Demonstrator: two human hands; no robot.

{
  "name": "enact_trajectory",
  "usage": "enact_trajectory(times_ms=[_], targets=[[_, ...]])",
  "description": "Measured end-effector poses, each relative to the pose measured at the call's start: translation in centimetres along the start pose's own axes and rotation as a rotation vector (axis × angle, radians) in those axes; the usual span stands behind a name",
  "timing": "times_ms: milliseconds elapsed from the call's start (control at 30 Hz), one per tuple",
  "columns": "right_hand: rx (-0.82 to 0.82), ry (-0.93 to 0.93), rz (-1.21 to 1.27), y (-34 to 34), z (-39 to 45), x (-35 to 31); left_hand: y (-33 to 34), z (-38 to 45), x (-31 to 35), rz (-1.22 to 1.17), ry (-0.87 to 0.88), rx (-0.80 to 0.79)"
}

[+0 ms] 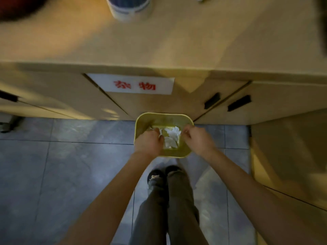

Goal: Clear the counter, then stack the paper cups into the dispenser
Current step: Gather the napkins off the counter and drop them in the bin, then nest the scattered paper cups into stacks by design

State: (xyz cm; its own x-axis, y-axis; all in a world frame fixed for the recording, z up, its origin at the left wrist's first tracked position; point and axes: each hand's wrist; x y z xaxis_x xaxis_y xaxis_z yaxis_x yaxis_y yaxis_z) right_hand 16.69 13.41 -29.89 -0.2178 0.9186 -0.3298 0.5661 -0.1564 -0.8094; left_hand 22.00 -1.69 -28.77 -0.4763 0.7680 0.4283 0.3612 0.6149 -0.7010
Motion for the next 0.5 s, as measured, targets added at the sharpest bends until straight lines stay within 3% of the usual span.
enact_trajectory(times_ms=[167, 500], targets=[[0.122, -0.021, 0.032, -10.3, -4.0, -3.8, -9.1, -4.1, 5.5, -0.075, 0.159, 0.194], [0.604, -0.076, 0.319, -24.7, -5.9, -6.2, -20.9, -6.7, 14.2, -0.284, 0.423, 0.443]])
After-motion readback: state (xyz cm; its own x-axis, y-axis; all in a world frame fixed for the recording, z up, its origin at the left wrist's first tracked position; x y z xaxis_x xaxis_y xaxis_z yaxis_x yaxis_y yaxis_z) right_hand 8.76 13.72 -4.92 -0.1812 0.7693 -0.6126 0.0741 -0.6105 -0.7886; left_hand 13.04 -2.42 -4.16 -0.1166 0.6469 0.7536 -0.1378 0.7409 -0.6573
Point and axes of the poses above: each hand's wrist, its own z-axis towards the middle knuckle, its own y-axis out of the palm, x = y × z, and after that the axes turned 8 degrees about -z, right-handed
